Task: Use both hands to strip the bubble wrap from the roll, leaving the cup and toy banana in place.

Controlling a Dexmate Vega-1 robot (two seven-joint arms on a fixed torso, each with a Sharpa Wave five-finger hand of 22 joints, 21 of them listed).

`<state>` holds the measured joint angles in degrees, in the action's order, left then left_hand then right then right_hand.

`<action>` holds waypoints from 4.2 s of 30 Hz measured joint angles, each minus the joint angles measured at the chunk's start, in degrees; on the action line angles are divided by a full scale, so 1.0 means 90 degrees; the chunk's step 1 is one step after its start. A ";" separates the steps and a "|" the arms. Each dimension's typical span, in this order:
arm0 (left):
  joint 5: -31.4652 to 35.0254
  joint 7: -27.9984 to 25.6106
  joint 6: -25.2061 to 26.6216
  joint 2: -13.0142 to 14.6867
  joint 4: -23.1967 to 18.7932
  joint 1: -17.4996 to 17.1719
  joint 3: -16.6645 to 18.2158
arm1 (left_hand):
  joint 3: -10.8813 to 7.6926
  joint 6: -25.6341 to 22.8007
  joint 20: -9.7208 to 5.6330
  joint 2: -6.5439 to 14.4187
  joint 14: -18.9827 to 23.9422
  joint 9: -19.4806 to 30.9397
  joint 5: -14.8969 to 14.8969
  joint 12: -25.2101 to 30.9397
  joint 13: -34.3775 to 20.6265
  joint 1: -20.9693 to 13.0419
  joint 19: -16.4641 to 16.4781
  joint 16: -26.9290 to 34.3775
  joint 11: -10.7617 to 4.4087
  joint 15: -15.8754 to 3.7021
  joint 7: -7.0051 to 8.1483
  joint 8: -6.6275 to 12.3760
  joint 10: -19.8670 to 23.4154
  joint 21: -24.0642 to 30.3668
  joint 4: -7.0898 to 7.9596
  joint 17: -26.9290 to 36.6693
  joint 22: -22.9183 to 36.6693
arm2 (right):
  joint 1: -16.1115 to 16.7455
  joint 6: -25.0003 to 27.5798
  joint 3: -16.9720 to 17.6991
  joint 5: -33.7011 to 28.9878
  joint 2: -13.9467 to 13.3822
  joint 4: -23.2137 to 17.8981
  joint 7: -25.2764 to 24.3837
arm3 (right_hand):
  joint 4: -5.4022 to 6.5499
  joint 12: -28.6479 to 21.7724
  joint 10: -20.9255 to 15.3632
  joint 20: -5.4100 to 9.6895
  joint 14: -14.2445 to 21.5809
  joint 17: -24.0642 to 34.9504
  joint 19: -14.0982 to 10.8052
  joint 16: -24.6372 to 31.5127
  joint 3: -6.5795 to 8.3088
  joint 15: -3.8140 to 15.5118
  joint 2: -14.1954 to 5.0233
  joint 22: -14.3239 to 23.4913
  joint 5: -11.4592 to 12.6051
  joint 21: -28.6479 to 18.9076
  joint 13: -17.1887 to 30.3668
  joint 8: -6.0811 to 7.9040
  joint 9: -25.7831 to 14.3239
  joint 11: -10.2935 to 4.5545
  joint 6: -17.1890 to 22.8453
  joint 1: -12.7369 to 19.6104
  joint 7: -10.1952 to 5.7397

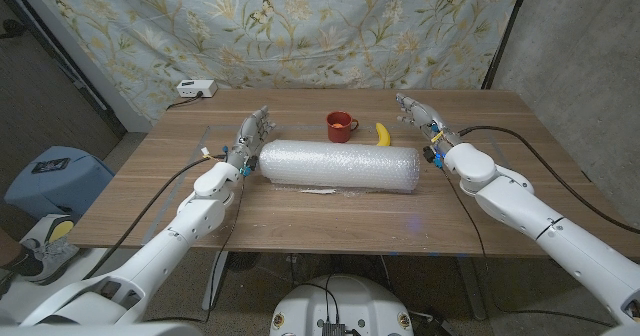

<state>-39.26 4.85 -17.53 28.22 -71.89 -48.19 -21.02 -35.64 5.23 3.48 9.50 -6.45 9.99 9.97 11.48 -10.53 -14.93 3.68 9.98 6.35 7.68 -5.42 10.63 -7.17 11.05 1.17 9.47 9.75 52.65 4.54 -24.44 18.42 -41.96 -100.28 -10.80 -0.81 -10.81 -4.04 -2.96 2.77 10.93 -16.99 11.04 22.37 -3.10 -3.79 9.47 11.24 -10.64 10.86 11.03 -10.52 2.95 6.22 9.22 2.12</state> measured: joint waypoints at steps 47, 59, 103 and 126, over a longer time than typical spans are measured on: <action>-0.0127 -0.0141 -0.0027 0.0243 -0.0419 -0.0314 0.0233 | 0.0062 -0.0024 0.0000 0.0025 0.0035 -0.0001 0.0000 0.0000 0.0000 -0.0025 0.0000 0.0000 0.0035 0.0035 -0.0024 0.0000 0.0035 0.0000 -0.0061 -0.0001 0.0000 | -0.1207 0.2993 -0.1220 -0.1402 -0.0775 -0.2254 0.0765 | -0.0614 -0.0026 0.0248 -0.0334 -0.0306 -0.0013 0.0304 -0.0029 0.0088 -0.0376 0.0178 0.0031 -0.0050 0.0031 0.0025 0.0026 0.0000 0.0206 -0.0120 0.0544 0.0178; -0.0150 -0.0184 -0.0051 0.0434 -0.0641 -0.0486 0.0366 | 0.0062 -0.0048 0.0024 0.0025 0.0035 -0.0001 0.0000 0.0000 0.0001 -0.0025 0.0024 0.0000 0.0010 0.0035 -0.0001 0.0000 0.0060 0.0000 -0.0060 -0.0001 -0.0001 | -0.1582 0.3404 -0.1736 -0.1974 -0.0706 -0.2579 0.0917 | -0.0703 -0.0096 0.0042 -0.0332 -0.0236 -0.0014 0.0302 0.0000 0.0089 -0.0375 0.0184 0.0030 -0.0050 0.0003 0.0025 0.0026 -0.0032 0.0340 0.0005 0.0637 0.0255; -0.0305 0.0165 -0.0159 0.0531 -0.0450 -0.0500 0.0470 | 0.0062 -0.0047 0.0023 0.0025 0.0034 -0.0001 0.0000 0.0000 0.0001 -0.0024 0.0023 0.0000 0.0010 0.0034 0.0000 0.0000 0.0058 0.0000 -0.0060 0.0032 -0.0001 | -0.3667 0.5067 -0.3515 -0.3210 -0.0576 -0.3043 0.4004 | -0.0802 0.0029 0.1512 -0.0800 -0.1386 0.0042 0.1455 -0.0075 -0.0233 -0.1023 0.0508 0.0030 -0.0008 0.0055 0.0065 -0.0074 -0.0059 0.1057 -0.1174 0.0815 0.0515; -0.0517 0.0433 -0.0252 0.0323 -0.0127 -0.0365 0.0486 | 0.0062 -0.0047 0.0023 0.0024 0.0034 -0.0001 0.0000 0.0000 0.0001 -0.0024 0.0023 0.0000 0.0045 0.0034 0.0000 0.0000 0.0093 0.0000 -0.0060 0.0031 -0.0001 | -0.5176 0.5161 -0.4898 -0.3900 -0.0251 -0.2575 0.6051 | -0.0797 0.0029 0.1512 -0.0683 -0.1385 -0.0002 0.2383 -0.0074 -0.0960 -0.1022 0.1147 0.0029 0.0623 0.0055 -0.0056 -0.0098 0.0015 0.1056 -0.1752 0.0726 0.0528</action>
<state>-43.91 8.75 -19.80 31.13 -73.03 -51.48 -16.64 -35.08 4.81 3.69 9.72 -6.14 9.98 9.97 11.48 -10.52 -15.15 3.89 9.98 6.76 7.98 -5.42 10.63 -6.34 11.05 0.64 9.75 9.74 6.06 50.99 -68.53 -16.68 -44.21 -123.46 43.66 -7.98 -10.55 9.57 -9.11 -9.70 10.91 4.46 10.38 13.73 -12.29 6.53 9.73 16.85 -10.15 10.35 10.15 -10.39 12.46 -9.55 15.76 6.87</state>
